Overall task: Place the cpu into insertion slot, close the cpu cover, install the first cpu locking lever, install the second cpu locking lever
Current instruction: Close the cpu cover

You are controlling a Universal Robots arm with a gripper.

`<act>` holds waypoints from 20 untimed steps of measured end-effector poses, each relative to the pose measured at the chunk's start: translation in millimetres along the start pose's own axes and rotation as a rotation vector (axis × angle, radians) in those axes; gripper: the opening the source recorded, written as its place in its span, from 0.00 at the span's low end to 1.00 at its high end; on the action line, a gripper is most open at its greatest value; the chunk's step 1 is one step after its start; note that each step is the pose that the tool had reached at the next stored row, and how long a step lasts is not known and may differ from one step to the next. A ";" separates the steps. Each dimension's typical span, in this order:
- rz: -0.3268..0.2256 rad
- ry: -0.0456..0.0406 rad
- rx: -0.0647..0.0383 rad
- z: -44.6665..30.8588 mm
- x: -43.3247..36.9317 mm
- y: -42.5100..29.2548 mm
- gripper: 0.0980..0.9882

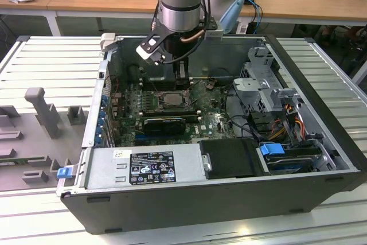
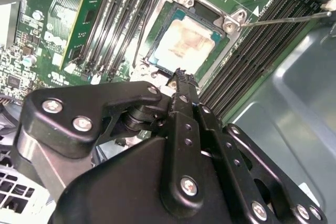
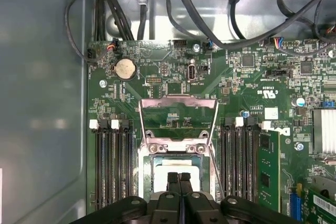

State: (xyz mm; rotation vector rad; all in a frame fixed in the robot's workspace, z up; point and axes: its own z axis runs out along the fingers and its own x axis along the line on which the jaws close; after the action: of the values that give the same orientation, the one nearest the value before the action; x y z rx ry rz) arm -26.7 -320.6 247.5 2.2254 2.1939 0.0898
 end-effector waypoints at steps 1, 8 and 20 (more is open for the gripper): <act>0.000 0.0001 0.000 -1.1 0.0 0.1 0.01; 0.000 0.0000 0.000 -13.7 0.6 0.8 0.01; 0.000 -0.0003 0.000 -22.6 1.6 5.6 0.01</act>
State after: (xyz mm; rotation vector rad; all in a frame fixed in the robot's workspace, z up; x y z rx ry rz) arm -22.3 -319.7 270.4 2.2254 2.1938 0.0893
